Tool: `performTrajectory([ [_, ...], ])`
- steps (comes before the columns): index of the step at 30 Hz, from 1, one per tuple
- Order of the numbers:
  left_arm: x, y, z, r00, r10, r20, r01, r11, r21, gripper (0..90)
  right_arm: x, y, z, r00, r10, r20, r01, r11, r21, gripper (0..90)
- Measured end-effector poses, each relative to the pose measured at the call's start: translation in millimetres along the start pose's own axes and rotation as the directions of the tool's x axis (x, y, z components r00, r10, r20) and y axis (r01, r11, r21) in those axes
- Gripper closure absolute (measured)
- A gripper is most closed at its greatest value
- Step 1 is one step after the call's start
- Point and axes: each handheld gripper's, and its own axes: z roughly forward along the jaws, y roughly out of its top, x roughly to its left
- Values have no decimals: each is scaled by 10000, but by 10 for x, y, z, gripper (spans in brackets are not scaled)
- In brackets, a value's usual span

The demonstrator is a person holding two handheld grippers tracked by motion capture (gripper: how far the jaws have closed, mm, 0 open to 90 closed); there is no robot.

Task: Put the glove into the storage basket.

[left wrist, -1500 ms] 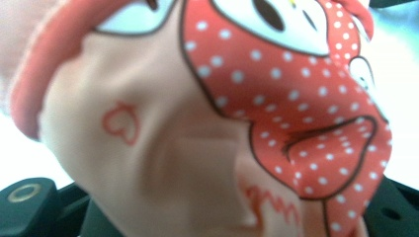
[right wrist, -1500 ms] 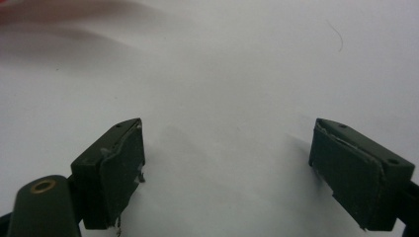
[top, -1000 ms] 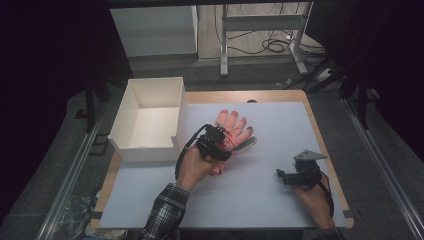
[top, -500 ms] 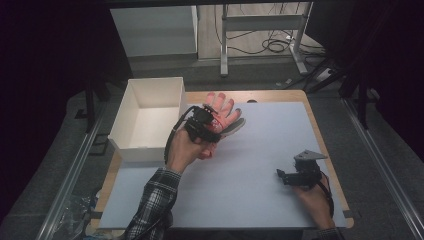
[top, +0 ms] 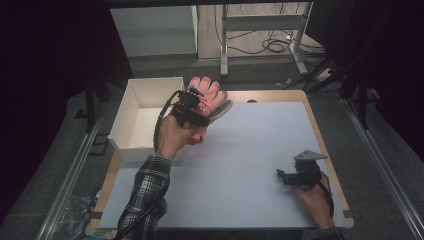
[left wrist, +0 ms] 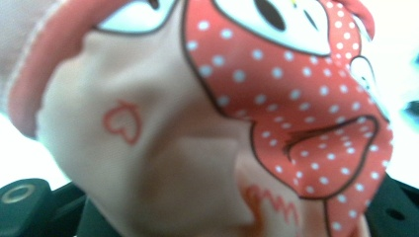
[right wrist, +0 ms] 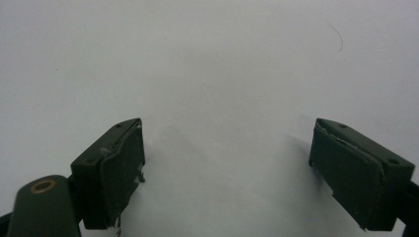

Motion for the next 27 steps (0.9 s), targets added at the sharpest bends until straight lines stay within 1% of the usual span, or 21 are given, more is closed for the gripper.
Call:
performTrajectory([
  [3, 38, 24, -38, 9999, -158, 2, 158, 9999, -53, 477, 0, 0, 0, 10000, 3, -1, -3, 10000, 4, 141],
  [7, 53, 69, -104, 9995, -156, -265, 154, 9999, -67, 477, -2, 0, 1, 10000, -17, 5, 18, 10000, -10, 141],
  [10, 57, 99, -153, 9994, -186, -282, 182, 9997, -146, 477, 0, 0, 0, 10000, -3, -2, 3, 10000, -1, 142],
  [11, 67, 123, -185, 9989, -204, -413, 197, 9996, -183, 477, 0, 0, 0, 10000, 0, -4, 0, 10000, 1, 141],
  [14, 94, 144, -217, 9985, -262, -477, 252, 9995, -215, 476, 0, 0, 0, 10000, -4, -3, 4, 10000, -1, 141],
  [15, 128, 158, -242, 9977, -347, -587, 334, 9992, -219, 476, 0, 0, 0, 10000, -7, -2, 7, 10000, -2, 141],
  [16, 128, 158, -242, 9977, -347, -587, 334, 9992, -219, 476, 0, 0, 0, 10000, -7, -2, 7, 10000, -2, 141],
  [18, 171, 161, -259, 9966, -455, -686, 438, 9987, -261, 476, 0, 0, 0, 10000, -6, -3, 6, 10000, -2, 141],
  [19, 201, 159, -271, 9956, -572, -744, 552, 9981, -286, 476, 0, 0, 0, 10000, -4, -4, 4, 10000, -3, 141],
  [20, 223, 158, -280, 9953, -578, -782, 559, 9981, -267, 476, -1, 0, 0, 10000, -8, -2, 8, 10000, -5, 141],
  [21, 275, 146, -298, 9931, -746, -906, 722, 9969, -299, 475, 0, 0, 0, 10000, -5, -4, 5, 10000, -3, 141],
  [22, 275, 146, -298, 9931, -746, -906, 722, 9969, -299, 475, 0, 0, 0, 10000, -5, -4, 5, 10000, -3, 141],
  [23, 333, 130, -315, 9914, -842, -1004, 815, 9962, -315, 475, 0, 0, 0, 10000, -3, -3, 3, 10000, -3, 141],
  [27, 437, 89, -353, 9858, -1140, -1236, 1106, 9933, -339, 474, 0, 0, 0, 10000, -4, -3, 4, 10000, -4, 141],
])
